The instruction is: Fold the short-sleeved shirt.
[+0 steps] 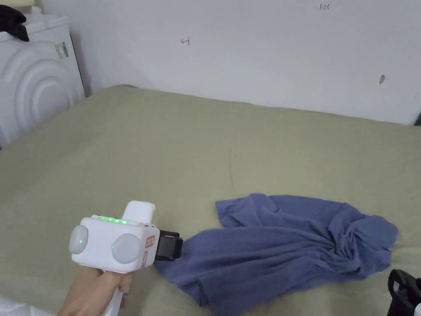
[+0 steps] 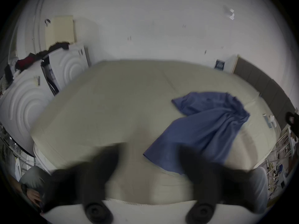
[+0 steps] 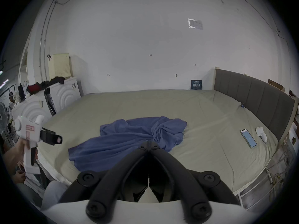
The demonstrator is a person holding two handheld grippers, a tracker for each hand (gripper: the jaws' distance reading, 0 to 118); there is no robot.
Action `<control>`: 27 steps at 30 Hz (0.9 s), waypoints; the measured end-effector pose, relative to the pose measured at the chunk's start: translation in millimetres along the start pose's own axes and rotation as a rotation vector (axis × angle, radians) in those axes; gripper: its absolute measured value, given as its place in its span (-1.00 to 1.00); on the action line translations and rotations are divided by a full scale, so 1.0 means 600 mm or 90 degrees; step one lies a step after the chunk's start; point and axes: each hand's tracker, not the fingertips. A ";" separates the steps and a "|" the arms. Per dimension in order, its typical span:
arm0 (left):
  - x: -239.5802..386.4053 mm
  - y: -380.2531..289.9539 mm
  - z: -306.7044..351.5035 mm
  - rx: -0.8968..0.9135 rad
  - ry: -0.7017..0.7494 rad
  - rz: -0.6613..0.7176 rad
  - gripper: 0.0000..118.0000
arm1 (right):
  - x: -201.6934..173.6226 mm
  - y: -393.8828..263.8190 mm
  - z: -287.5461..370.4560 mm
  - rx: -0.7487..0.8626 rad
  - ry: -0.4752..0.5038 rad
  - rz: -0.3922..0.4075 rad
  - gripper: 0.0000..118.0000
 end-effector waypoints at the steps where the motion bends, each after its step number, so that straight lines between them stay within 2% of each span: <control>1: 0.001 0.006 -0.031 -0.031 0.016 0.004 0.95 | 0.004 -0.001 -0.008 -0.008 0.002 0.001 -0.99; 5: 0.034 -0.009 -0.118 -0.095 0.063 -0.026 0.95 | 0.021 0.002 -0.046 -0.044 0.013 -0.027 -0.99; 8: 0.042 -0.022 -0.155 -0.131 0.079 -0.043 0.83 | 0.039 0.009 -0.074 -0.058 0.002 -0.029 -0.99; 9: 0.042 -0.021 -0.143 -0.118 0.074 -0.033 0.54 | 0.049 0.011 -0.083 -0.063 0.000 -0.026 -0.99; 10: 0.042 -0.011 -0.124 -0.123 0.052 -0.042 0.15 | 0.054 0.016 -0.098 -0.073 -0.008 -0.006 -0.99; 11: 0.044 -0.006 -0.107 -0.110 0.025 -0.052 -0.68 | 0.064 0.020 -0.110 -0.080 -0.022 0.014 -0.99; 12: 0.058 -0.006 -0.098 -0.087 0.027 -0.057 -1.00 | 0.075 0.024 -0.124 -0.085 -0.023 0.022 -0.99; 13: 0.062 -0.004 -0.091 -0.074 0.027 -0.047 -1.00 | 0.087 0.031 -0.143 -0.084 -0.023 0.019 -0.99; 14: 0.068 -0.013 -0.099 -0.124 0.055 -0.088 -1.00 | 0.097 0.040 -0.165 -0.087 -0.030 0.022 -0.99; 17: 0.100 -0.019 -0.076 -0.100 0.045 -0.073 -1.00 | 0.136 0.076 -0.240 -0.111 -0.056 0.045 -0.99; 19: 0.110 -0.020 -0.065 -0.097 0.038 -0.059 -1.00 | 0.151 0.106 -0.305 -0.133 -0.050 0.065 -0.99; 20: 0.079 -0.014 -0.088 -0.098 0.036 -0.058 -1.00 | 0.160 0.118 -0.336 -0.150 -0.052 0.067 -0.99; 22: 0.084 -0.015 -0.087 -0.097 0.033 -0.068 -1.00 | 0.171 0.146 -0.418 -0.208 -0.044 0.063 -0.99; 25: 0.077 -0.018 -0.096 -0.094 0.027 -0.072 -1.00 | 0.202 0.167 -0.523 -0.266 -0.024 0.026 -0.93; 26: 0.076 -0.018 -0.096 -0.092 0.028 -0.070 -1.00 | 0.196 0.172 -0.556 -0.289 -0.020 0.019 -0.63; 27: 0.073 -0.015 -0.101 -0.096 0.025 -0.067 -1.00 | 0.202 0.172 -0.592 -0.318 -0.029 0.019 0.21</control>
